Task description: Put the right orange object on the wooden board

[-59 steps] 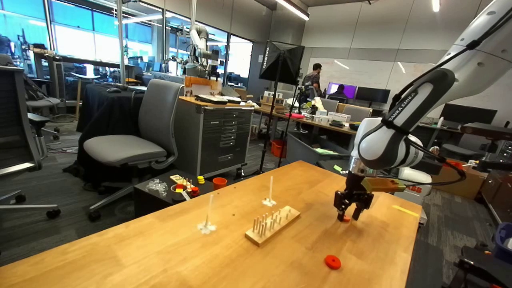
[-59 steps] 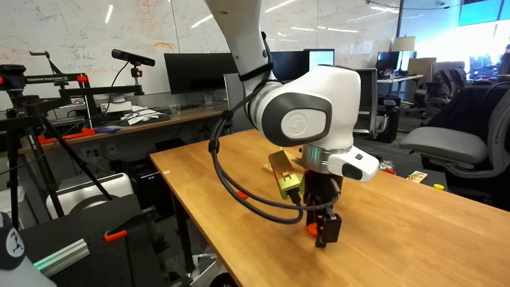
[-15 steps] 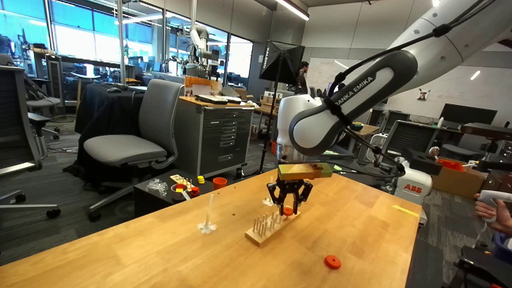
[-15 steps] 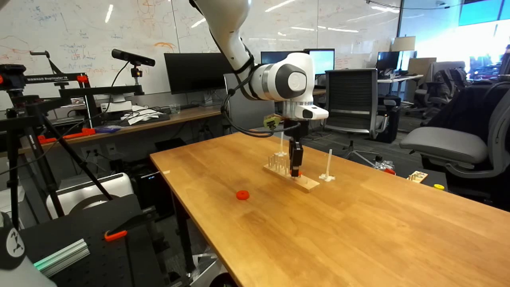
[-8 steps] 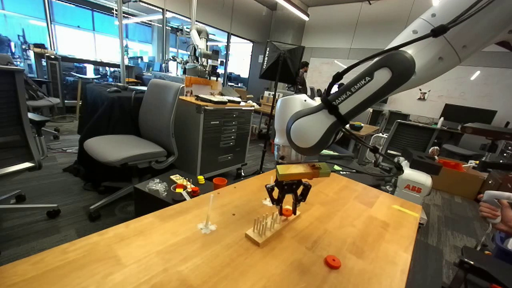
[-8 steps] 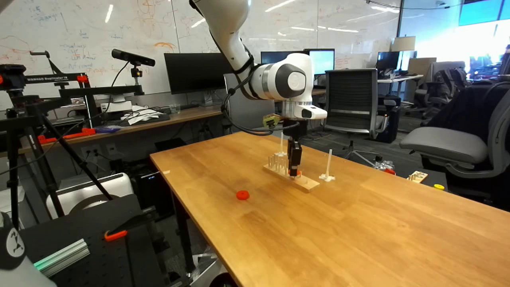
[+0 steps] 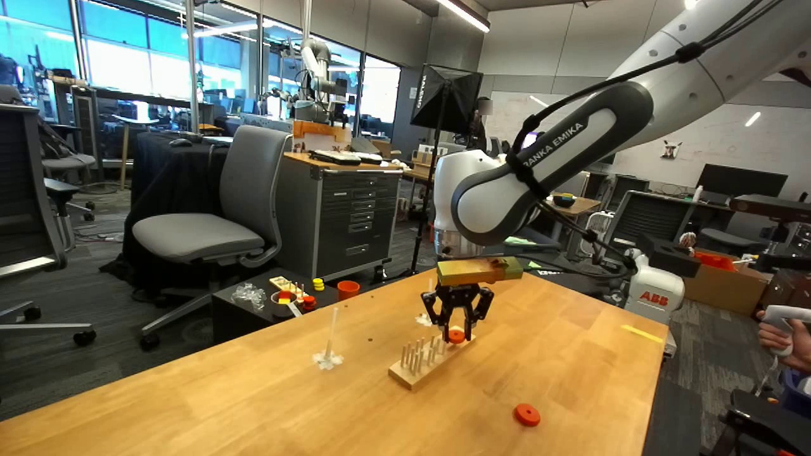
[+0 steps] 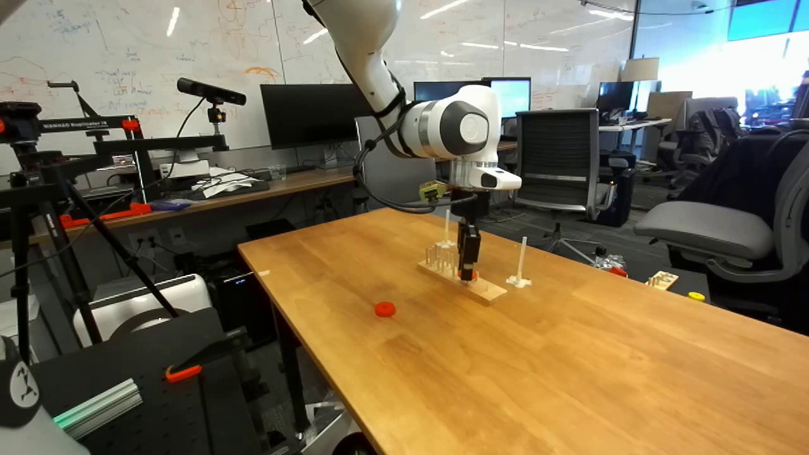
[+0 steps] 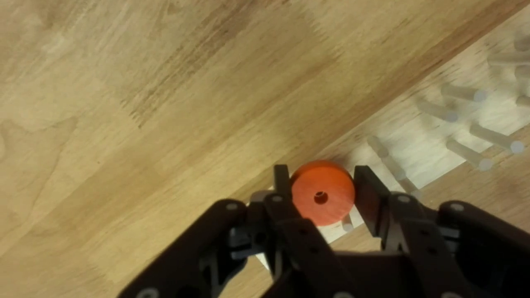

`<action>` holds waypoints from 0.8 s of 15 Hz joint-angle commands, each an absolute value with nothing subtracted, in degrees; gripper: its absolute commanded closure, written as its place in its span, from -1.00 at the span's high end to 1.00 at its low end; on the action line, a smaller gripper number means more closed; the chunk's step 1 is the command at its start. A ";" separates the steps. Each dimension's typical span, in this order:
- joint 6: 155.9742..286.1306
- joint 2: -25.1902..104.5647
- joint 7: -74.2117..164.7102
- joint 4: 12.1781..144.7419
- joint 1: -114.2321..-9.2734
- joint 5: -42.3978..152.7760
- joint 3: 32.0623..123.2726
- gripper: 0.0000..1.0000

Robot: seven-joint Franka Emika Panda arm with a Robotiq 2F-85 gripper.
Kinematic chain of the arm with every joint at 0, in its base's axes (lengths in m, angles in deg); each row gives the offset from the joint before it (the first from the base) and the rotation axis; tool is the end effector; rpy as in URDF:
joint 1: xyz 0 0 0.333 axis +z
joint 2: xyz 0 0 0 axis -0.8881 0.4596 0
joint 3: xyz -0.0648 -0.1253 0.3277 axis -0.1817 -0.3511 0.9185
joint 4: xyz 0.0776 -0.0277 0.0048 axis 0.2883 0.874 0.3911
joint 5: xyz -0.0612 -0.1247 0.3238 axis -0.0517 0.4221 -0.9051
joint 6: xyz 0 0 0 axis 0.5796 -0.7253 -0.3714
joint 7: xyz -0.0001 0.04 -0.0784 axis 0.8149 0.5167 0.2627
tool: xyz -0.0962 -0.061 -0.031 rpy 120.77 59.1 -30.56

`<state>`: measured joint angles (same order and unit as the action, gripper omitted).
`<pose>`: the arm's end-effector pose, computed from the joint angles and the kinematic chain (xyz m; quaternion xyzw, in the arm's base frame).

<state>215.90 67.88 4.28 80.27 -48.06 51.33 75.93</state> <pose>0.6549 0.1124 0.1963 0.9475 -0.3081 -0.0578 0.0636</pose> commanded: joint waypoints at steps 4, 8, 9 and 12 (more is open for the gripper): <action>213.54 70.60 3.41 76.52 -48.27 52.38 75.87 -0.65; 214.36 69.41 3.86 78.27 -48.24 52.59 75.74 0.64; 215.23 68.54 4.16 79.36 -48.34 52.59 75.74 0.79; 218.61 65.69 4.32 82.94 -48.02 53.74 75.06 1.00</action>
<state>216.17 69.38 4.31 79.19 -48.25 51.78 75.73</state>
